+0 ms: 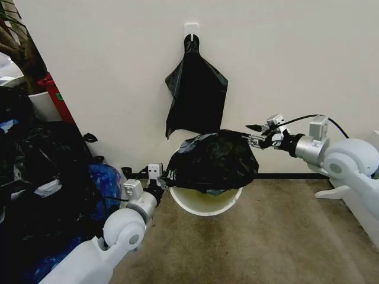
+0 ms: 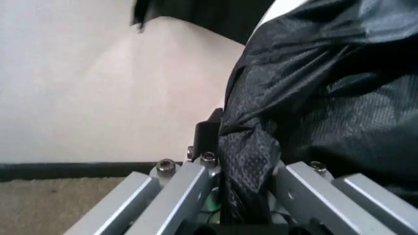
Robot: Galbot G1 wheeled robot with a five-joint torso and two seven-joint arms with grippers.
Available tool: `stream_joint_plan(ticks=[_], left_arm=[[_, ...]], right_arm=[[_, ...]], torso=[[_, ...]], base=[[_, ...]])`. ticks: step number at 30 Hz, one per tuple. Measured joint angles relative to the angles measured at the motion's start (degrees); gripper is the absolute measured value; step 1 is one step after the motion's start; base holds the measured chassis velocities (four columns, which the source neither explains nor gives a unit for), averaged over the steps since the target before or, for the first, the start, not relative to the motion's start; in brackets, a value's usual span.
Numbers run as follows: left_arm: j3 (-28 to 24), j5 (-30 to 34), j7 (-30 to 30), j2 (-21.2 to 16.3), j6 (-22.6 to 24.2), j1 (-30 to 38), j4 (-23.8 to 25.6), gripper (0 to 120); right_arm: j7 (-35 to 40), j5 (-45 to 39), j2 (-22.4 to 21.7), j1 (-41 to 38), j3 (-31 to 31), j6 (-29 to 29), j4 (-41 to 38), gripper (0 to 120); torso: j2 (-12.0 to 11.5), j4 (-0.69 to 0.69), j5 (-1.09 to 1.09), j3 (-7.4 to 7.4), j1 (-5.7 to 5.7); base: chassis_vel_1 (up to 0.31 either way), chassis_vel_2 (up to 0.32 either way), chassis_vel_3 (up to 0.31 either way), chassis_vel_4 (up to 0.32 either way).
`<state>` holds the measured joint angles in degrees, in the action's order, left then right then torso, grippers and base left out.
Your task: Place the garbage bag over the trash bin.
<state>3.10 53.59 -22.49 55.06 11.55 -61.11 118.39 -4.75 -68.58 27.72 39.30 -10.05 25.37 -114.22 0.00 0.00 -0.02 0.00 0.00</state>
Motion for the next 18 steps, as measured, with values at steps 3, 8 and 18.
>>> stream_joint_plan(ticks=[3, 8, 18], left_arm=[[0.47, 0.74, -0.5, 0.25, -0.02, 0.12, -0.32, 1], [0.33, 1.73, -0.71, 0.5, -0.03, 1.03, -0.72, 1], [-0.65, -0.27, 2.1, -0.7, -0.08, 1.21, 0.11, 1]], right_arm=[[7.68, -6.47, 1.21, 1.9, -2.13, 0.53, -3.29, 78], [21.53, -16.73, 4.3, 6.3, -5.8, 1.09, -8.73, 97], [27.35, -26.04, 6.04, 1.15, -3.86, 4.78, -3.8, 100]], torso=[[0.0, 0.01, 0.03, 0.0, 0.0], [0.0, 0.0, 0.02, 0.0, -0.01], [0.0, 0.0, 0.03, 0.0, -0.01]], base=[[0.0, 0.0, 0.0, 0.0], [0.0, 0.0, 0.0, 0.0], [0.0, 0.0, 0.0, 0.0]])
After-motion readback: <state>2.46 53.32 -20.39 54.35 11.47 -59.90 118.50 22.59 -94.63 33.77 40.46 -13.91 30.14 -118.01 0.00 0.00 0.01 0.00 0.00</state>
